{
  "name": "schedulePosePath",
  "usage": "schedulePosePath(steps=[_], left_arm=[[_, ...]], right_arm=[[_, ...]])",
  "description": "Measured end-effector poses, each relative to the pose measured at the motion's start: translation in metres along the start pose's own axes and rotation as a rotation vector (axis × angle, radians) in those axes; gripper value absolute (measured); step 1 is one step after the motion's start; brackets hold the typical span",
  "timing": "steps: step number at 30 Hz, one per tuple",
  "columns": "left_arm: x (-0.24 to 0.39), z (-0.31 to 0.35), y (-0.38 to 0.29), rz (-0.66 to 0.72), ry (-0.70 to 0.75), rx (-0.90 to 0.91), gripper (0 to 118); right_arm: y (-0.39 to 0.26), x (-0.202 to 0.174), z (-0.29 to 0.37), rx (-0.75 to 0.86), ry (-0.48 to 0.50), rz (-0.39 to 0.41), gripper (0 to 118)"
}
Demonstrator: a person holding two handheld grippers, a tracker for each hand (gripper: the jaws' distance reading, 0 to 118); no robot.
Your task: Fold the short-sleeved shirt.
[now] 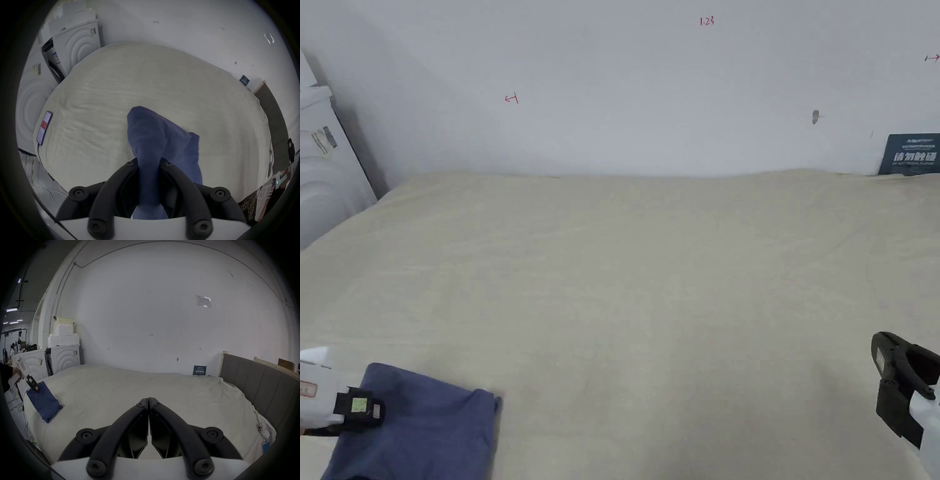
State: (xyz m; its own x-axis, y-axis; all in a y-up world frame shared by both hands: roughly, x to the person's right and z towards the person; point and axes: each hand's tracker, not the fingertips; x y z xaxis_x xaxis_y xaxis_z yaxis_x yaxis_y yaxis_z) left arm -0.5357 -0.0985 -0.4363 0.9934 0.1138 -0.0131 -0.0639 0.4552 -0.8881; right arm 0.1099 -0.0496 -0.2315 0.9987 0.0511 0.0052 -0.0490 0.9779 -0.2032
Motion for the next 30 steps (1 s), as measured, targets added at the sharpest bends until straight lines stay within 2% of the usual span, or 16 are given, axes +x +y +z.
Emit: schedulePosePath(steps=[6, 8, 9, 13, 14, 20, 27, 30], left_arm=[[-0.005, -0.035, -0.01, 0.043, 0.089, -0.056, 20], [-0.007, -0.041, -0.013, 0.076, 0.105, -0.062, 23], [-0.004, -0.04, -0.015, 0.087, 0.111, -0.069, 32], [0.004, -0.032, -0.024, 0.137, 0.166, -0.046, 101], [0.009, -0.027, -0.027, 0.133, 0.187, 0.001, 106], [0.051, 0.028, -0.038, 0.015, 0.232, 0.274, 107], [0.097, 0.108, -0.037, 0.032, 0.09, 0.48, 107], [0.125, 0.14, -0.039, -0.01, 0.068, 0.556, 107]], right_arm=[[-0.009, -0.009, -0.014, -0.043, 0.011, -0.008, 0], [-0.013, -0.007, -0.018, -0.053, 0.013, -0.008, 0], [-0.013, -0.007, -0.017, -0.055, 0.014, -0.007, 0], [-0.008, -0.005, -0.014, -0.057, 0.017, -0.003, 0], [-0.006, -0.004, -0.013, -0.055, 0.017, -0.003, 0], [0.009, 0.0, 0.001, -0.031, 0.011, -0.002, 0], [0.027, 0.008, 0.023, 0.005, -0.007, 0.005, 0], [0.036, 0.013, 0.032, 0.028, -0.013, 0.009, 0]])
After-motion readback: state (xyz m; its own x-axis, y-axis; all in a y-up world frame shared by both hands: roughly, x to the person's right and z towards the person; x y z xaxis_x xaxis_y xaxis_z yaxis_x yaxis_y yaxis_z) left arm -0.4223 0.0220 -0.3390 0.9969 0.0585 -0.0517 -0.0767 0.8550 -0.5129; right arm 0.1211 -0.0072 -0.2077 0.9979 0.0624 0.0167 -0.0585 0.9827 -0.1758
